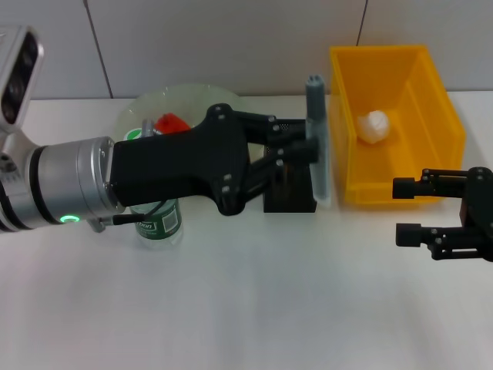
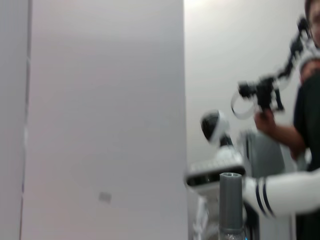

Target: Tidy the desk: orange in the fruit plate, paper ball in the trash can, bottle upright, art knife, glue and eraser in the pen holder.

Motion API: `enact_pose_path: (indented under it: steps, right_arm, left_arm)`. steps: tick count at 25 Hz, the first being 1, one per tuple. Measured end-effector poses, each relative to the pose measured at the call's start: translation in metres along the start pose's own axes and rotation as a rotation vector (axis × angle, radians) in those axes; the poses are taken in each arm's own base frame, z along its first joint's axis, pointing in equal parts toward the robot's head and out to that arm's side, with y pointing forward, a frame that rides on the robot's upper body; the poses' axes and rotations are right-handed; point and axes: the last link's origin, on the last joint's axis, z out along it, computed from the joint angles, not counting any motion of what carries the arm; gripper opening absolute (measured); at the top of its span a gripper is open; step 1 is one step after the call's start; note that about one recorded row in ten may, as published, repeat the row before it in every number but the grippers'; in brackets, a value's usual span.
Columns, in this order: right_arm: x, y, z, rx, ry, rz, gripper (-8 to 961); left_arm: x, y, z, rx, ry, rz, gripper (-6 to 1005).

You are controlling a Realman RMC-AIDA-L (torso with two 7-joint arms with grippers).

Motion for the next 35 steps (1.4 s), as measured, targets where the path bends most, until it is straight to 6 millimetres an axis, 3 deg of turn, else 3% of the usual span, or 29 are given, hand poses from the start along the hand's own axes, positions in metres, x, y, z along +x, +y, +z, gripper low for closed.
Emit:
enact_pose_path:
  steps: [10,17,29,35]
  right_arm:
    - [0.02,0.012,0.002,-0.014,-0.069,-0.093,746]
    - [0.032,0.017,0.007,0.066,-0.219,-0.223,746]
    - [0.042,0.022,0.039,0.244,-0.517,-0.433,746]
    - [0.043,0.025,0.048,0.245,-0.541,-0.442,745]
  left_arm:
    - [-0.015,0.003,-0.009,0.144,0.245,-0.182,111]
    - [-0.022,0.014,-0.012,0.184,0.371,-0.239,111]
    - [-0.022,0.019,-0.009,0.223,0.492,-0.325,111]
    - [-0.025,0.026,-0.008,0.221,0.53,-0.38,111]
